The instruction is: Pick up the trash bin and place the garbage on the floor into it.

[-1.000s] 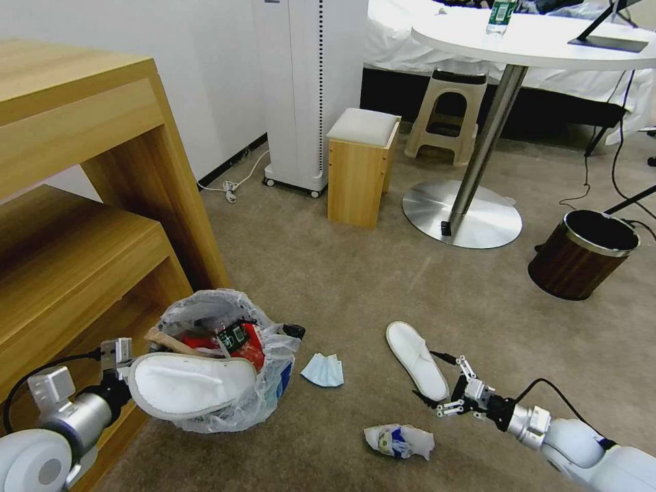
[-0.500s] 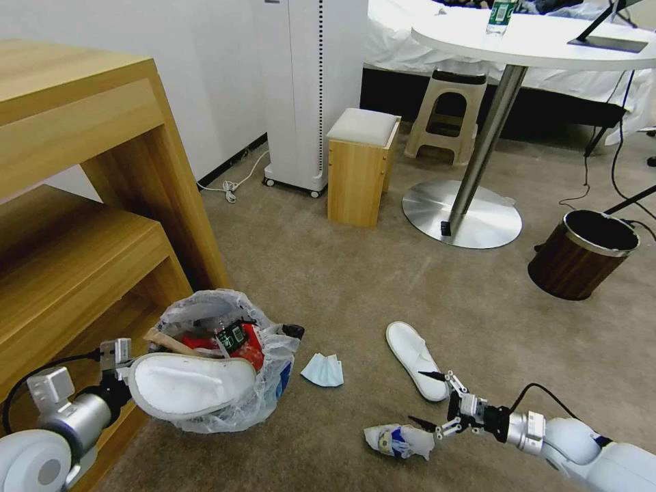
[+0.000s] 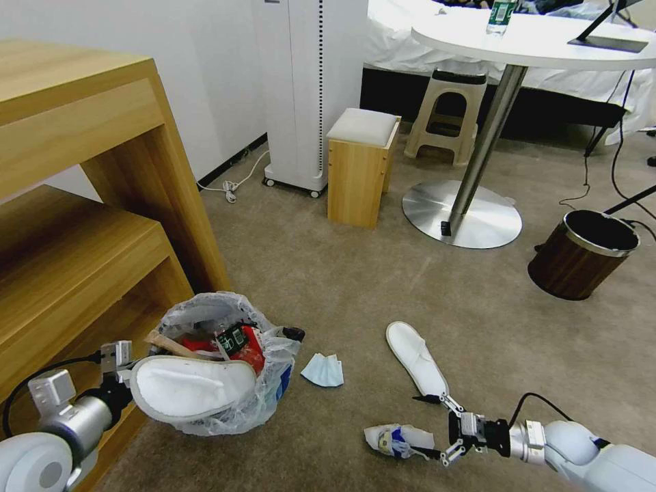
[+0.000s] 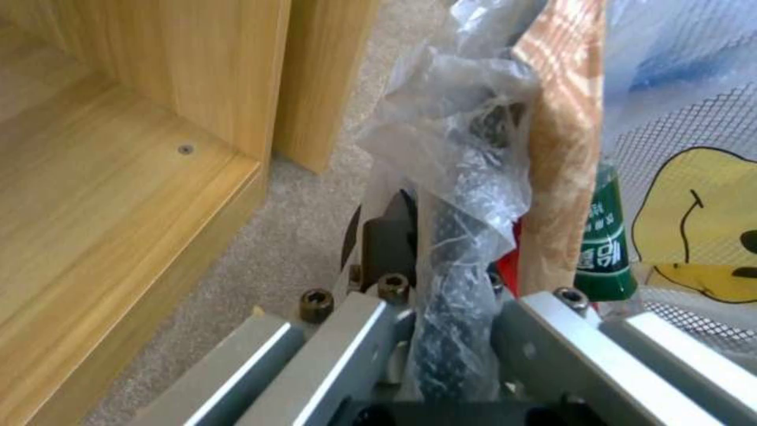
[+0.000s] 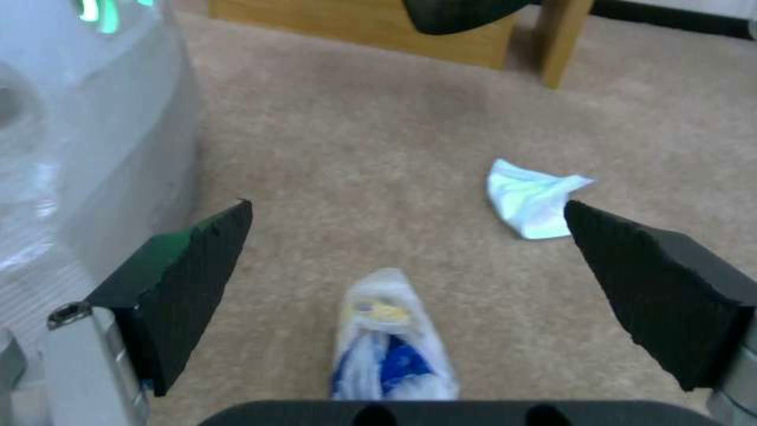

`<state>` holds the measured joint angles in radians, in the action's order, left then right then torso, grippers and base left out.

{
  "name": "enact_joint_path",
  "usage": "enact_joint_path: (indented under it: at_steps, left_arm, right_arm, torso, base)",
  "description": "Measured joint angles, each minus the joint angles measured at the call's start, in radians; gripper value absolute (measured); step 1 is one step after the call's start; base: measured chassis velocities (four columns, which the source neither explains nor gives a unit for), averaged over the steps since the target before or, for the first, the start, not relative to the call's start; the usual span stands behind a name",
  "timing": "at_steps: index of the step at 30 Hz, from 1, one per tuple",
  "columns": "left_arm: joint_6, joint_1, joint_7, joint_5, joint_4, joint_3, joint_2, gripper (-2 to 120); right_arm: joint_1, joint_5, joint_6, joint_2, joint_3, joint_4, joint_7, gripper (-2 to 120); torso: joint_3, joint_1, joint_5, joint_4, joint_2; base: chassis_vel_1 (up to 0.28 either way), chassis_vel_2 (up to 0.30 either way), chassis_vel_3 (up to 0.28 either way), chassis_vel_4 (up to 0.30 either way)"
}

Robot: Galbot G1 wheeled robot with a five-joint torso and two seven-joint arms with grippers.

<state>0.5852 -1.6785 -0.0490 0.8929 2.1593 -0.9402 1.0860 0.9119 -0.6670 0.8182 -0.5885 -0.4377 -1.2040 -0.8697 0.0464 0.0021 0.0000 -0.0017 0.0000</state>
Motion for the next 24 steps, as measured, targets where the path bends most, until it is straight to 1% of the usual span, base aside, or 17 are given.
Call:
enact_joint_path:
  at_steps: [7,16,19,24]
  left_arm:
    - [-0.002,-0.004,-0.003,-0.009,0.000,0.003,0.008,0]
    - [-0.002,-0.002,-0.003,-0.008,0.004,0.002,0.008,0]
    - [-0.002,-0.004,-0.002,-0.008,0.006,0.001,0.010,0]
    - [-0.002,-0.004,-0.002,-0.008,0.005,0.000,0.010,0]
  right_arm:
    - [-0.016,-0.025,0.000,-0.012,-0.005,0.037,-0.084,99]
    - [-0.031,-0.032,0.000,-0.029,-0.019,0.074,-0.086,100]
    - [-0.046,-0.039,0.000,-0.043,-0.036,0.114,-0.070,100]
    - [-0.060,-0.041,0.000,-0.062,-0.045,0.164,-0.076,99]
  torso:
    - [0.000,0.000,-0.0001,0.0001,0.000]
    - [0.000,0.000,0.0000,0.0000,0.000]
    - [0.000,0.000,0.0001,0.0000,0.000]
    - [0.000,0.000,-0.0001,0.0000,0.000]
  base:
    - [0.000,0.000,0.000,0.000]
    - [0.000,0.000,0.000,0.000]
    - [0.000,0.000,0.000,0.000]
    - [0.000,0.000,0.000,0.000]
